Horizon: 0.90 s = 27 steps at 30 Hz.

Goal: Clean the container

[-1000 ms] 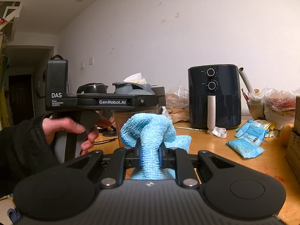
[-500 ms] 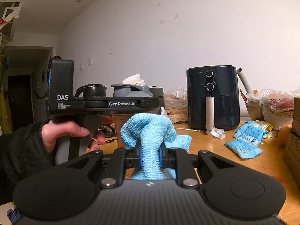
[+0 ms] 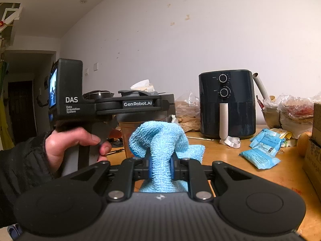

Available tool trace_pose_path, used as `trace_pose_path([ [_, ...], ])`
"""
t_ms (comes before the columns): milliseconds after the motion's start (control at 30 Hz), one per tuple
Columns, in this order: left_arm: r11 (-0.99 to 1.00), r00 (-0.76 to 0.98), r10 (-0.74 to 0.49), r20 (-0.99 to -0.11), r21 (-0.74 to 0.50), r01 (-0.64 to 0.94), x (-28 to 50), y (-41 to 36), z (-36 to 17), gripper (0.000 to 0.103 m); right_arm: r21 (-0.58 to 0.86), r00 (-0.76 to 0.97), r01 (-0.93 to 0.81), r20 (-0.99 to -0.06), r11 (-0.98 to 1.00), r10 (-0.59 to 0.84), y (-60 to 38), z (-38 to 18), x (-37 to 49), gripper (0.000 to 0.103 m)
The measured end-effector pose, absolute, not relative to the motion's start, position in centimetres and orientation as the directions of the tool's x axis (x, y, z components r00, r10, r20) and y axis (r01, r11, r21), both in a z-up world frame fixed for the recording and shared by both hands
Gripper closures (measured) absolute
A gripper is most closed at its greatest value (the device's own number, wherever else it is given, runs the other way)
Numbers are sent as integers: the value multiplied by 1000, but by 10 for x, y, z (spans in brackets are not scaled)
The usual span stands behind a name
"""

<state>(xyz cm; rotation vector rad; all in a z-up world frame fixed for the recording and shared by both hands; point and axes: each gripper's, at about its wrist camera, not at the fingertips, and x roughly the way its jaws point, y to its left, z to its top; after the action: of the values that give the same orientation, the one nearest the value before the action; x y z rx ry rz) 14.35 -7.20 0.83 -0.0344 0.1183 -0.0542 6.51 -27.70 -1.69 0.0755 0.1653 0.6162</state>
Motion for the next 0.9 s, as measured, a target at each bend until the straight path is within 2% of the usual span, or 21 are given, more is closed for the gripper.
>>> trace_pose_path([
  [833,997,988,81,-133,-1,-81,149,-93,12,0,128,807,-565,-124,815,578,-281,-18,63,90],
  [867,996,987,86,-134,2,-87,149,-94,12,1,129,807,-564,-124,816,577,-282,-18,63,90],
  [900,996,987,89,-131,4,-89,149,-94,12,9,129,807,-564,-124,816,577,-282,-18,63,90],
])
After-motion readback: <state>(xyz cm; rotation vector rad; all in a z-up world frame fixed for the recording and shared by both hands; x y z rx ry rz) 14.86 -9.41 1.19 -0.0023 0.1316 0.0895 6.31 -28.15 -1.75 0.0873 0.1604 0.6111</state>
